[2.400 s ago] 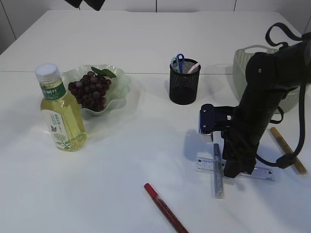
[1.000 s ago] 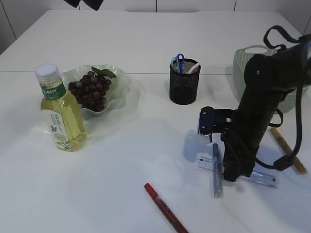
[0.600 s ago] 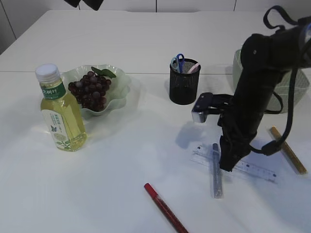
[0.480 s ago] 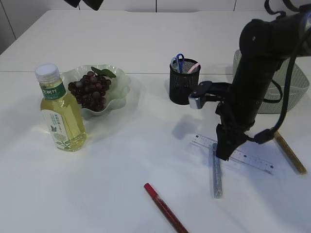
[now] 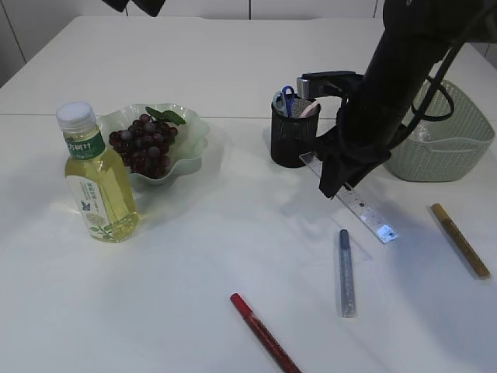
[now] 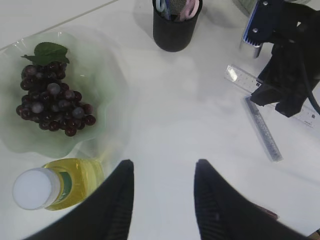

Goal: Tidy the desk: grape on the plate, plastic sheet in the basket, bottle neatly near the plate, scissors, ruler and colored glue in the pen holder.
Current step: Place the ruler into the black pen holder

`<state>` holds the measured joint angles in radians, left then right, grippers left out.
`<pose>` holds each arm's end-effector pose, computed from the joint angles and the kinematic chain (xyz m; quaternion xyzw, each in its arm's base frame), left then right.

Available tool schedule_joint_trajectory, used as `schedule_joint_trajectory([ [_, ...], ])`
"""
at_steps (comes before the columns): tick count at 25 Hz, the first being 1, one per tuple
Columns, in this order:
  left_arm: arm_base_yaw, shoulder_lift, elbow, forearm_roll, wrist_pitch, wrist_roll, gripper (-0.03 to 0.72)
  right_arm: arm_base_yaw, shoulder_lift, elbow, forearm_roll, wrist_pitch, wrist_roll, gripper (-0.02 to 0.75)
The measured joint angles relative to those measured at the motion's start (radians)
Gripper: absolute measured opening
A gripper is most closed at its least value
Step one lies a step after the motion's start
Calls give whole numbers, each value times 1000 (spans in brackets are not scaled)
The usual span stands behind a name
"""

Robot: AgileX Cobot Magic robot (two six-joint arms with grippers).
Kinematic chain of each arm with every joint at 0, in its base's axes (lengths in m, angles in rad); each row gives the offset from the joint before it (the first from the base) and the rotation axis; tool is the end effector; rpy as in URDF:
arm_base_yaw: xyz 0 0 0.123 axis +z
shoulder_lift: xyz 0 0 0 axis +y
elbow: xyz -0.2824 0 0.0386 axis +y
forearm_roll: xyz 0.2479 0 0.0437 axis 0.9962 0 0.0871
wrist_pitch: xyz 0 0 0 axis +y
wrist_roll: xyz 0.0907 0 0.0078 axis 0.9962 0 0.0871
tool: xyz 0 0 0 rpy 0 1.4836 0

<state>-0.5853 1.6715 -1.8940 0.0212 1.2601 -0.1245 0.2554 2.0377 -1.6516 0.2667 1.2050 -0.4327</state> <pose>0.2942 -0.1928 0.4233 0.2175 0.9271 -0.0961 0.2899 0.3954 0.1264 0.2170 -0.2933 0.9471 0.1222 0.0441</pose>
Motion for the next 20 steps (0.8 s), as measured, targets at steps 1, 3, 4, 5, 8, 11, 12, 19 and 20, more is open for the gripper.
schedule_joint_trajectory([
  [1, 0, 0, 0, 0, 0, 0, 299, 0, 0, -5, 1, 2, 42, 291],
  [3, 0, 0, 0, 0, 0, 0, 299, 0, 0, -9, 1, 4, 126, 291],
  [4, 0, 0, 0, 0, 0, 0, 299, 0, 0, -9, 1, 6, 171, 291],
  [5, 0, 0, 0, 0, 0, 0, 299, 0, 0, -9, -3, 6, 211, 291],
  [8, 0, 0, 0, 0, 0, 0, 299, 0, 0, -9, -42, -8, 305, 291],
  [11, 0, 0, 0, 0, 0, 0, 299, 0, 0, -9, -72, -48, 347, 291],
  [12, 0, 0, 0, 0, 0, 0, 299, 0, 0, -9, -77, -53, 354, 291],
  [19, 0, 0, 0, 0, 0, 0, 299, 0, -18, 6, -83, -95, 377, 291],
  [20, 0, 0, 0, 0, 0, 0, 299, 0, -33, 23, -83, -110, 377, 291],
])
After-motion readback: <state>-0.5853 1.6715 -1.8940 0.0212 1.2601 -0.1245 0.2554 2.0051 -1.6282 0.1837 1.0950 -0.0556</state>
